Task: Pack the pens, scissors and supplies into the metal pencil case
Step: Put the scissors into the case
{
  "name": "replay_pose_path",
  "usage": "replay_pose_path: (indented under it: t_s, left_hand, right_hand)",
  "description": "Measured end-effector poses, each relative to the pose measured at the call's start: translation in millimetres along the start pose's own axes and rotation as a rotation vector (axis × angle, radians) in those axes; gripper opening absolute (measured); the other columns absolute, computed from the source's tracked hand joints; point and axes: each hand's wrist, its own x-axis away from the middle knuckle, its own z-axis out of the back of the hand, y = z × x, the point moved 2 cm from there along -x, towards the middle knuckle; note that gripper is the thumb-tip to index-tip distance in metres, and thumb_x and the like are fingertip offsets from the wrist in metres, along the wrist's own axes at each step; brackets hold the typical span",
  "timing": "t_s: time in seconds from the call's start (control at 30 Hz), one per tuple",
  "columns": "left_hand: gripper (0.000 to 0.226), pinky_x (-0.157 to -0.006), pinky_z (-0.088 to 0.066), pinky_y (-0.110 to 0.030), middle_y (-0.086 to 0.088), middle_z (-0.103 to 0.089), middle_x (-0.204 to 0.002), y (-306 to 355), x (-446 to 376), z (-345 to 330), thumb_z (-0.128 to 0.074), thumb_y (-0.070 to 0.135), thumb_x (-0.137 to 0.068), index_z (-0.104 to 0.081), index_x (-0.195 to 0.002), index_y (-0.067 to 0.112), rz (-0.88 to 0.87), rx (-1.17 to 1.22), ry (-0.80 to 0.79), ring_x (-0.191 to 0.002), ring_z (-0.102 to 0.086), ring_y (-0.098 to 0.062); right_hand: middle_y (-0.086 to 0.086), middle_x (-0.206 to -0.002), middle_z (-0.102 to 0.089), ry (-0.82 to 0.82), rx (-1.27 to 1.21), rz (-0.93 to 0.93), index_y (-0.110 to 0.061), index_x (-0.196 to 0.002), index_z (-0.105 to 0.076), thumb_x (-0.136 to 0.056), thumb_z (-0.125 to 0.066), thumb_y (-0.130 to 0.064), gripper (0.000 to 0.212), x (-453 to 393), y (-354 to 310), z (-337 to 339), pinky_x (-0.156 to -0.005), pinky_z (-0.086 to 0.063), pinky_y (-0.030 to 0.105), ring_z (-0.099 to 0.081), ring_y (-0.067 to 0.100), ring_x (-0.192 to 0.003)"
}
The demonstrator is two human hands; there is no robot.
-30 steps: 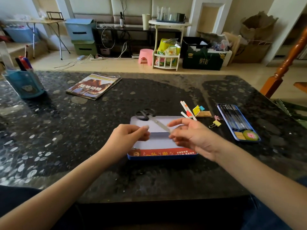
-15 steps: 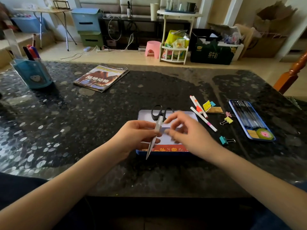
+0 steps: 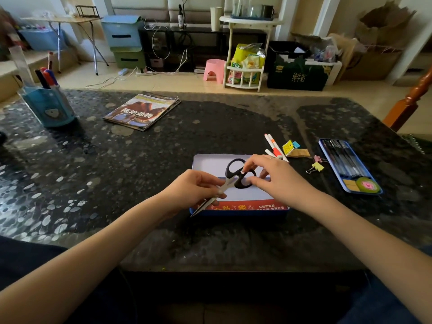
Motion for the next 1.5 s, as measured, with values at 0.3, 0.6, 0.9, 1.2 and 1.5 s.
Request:
replay_pose_path:
  t_s: [0.3,0.6,0.9,1.2,1.5]
  left_hand:
    - [0.031,-0.064,-0.054,-0.02,0.002,-0.074,-0.084,-4,-7,-10,-0.065,0.014,-0.085,-0.058,-0.114,0.023,-0.151,-0.162,0.054,-0.071,-0.067,-0.013]
    - [0.021,-0.085,-0.051,-0.031,0.009,-0.068,-0.096,-11,-6,-6,-0.056,0.012,-0.086,-0.068,-0.095,0.026,-0.247,-0.795,0.077,-0.09,-0.061,-0.01]
    - [0.028,-0.087,-0.051,-0.036,0.012,-0.069,-0.101,-15,-6,-6,-0.052,0.014,-0.087,-0.071,-0.098,0.032,-0.25,-0.87,0.076,-0.096,-0.061,-0.013]
    - [0.03,-0.091,-0.049,-0.036,0.01,-0.065,-0.113,-15,-5,-7,-0.052,0.016,-0.089,-0.066,-0.112,0.03,-0.269,-0.865,0.075,-0.104,-0.058,-0.013]
    - [0.031,-0.102,-0.042,-0.032,0.008,-0.058,-0.127,-16,-5,-10,-0.043,0.021,-0.096,-0.059,-0.123,0.025,-0.286,-0.905,0.056,-0.117,-0.052,-0.01]
  right_hand:
    - [-0.013,-0.084,-0.055,-0.129,0.329,-0.049,-0.031,-0.096,-0.054,-0.085,-0.066,-0.035,0.017,1,7,6,-0.055,-0.037,0.021,-0.054,0.008,-0.079]
    - [-0.015,-0.079,-0.05,-0.28,0.411,-0.187,-0.031,-0.092,-0.06,-0.078,-0.071,-0.043,0.021,1,26,3,-0.069,-0.044,0.03,-0.054,0.01,-0.086]
    - [-0.009,-0.088,-0.062,-0.372,0.574,-0.205,-0.027,-0.089,-0.065,-0.079,-0.072,-0.036,0.015,2,27,14,-0.075,-0.042,0.028,-0.057,0.012,-0.086]
    - [-0.003,-0.089,-0.067,-0.344,0.66,-0.158,-0.022,-0.091,-0.071,-0.078,-0.072,-0.045,0.027,0,24,12,-0.081,-0.043,0.031,-0.059,0.015,-0.089]
    - [-0.001,-0.085,-0.067,-0.284,0.637,-0.203,-0.018,-0.089,-0.07,-0.08,-0.07,-0.044,0.028,-4,26,7,-0.074,-0.041,0.03,-0.061,0.017,-0.084]
